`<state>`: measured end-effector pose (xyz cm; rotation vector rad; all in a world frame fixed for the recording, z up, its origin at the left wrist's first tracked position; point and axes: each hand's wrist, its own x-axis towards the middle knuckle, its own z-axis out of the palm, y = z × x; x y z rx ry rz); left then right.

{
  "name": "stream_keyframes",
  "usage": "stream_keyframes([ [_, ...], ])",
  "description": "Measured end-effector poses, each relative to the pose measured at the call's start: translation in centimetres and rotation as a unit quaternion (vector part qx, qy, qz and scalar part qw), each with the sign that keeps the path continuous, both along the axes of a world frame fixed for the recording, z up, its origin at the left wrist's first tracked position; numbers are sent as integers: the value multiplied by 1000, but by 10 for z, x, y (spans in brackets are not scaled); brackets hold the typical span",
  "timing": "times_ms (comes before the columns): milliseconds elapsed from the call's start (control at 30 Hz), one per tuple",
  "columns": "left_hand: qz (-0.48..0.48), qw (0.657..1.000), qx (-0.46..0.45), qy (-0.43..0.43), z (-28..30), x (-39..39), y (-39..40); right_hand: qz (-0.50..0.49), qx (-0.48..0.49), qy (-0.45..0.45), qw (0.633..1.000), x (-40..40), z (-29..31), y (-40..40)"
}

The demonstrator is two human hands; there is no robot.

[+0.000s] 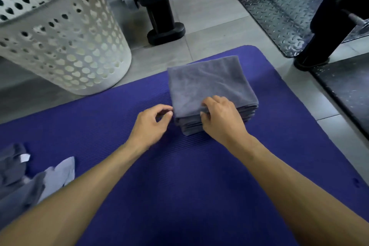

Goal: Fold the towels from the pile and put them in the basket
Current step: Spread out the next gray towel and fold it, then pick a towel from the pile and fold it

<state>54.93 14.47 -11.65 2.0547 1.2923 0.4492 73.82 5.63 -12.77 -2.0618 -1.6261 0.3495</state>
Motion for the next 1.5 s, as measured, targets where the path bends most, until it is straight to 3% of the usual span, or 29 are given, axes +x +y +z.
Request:
stream_keyframes([
  [100,-11,999,-46,5,30,-61,-21,73,-37,82,993,-58,23,-9],
  [200,-19,997,-48,55,54,-133,-39,143,-74,108,981,-121,51,-10],
  [433,32,984,-63,162,104,-317,-73,273,-140,96,947,-270,138,-2],
  [533,69,982,-71,162,118,-388,-82,314,-180,57,931,-331,158,-4],
  [633,130,978,-70,149,108,-449,-82,336,-215,14,917,-385,154,0],
  [767,210,964,-73,145,62,-509,-78,311,-194,44,929,-441,135,7],
  [967,273,946,-75,161,8,-567,-49,271,-177,136,936,-498,113,35],
  [1200,364,926,-73,71,-23,-596,9,211,-188,198,939,-520,82,63],
  [1367,397,916,-46,3,-15,-600,14,195,-201,243,929,-506,81,56],
  [1500,385,922,-14,-40,38,-592,13,186,-193,247,931,-489,95,38],
])
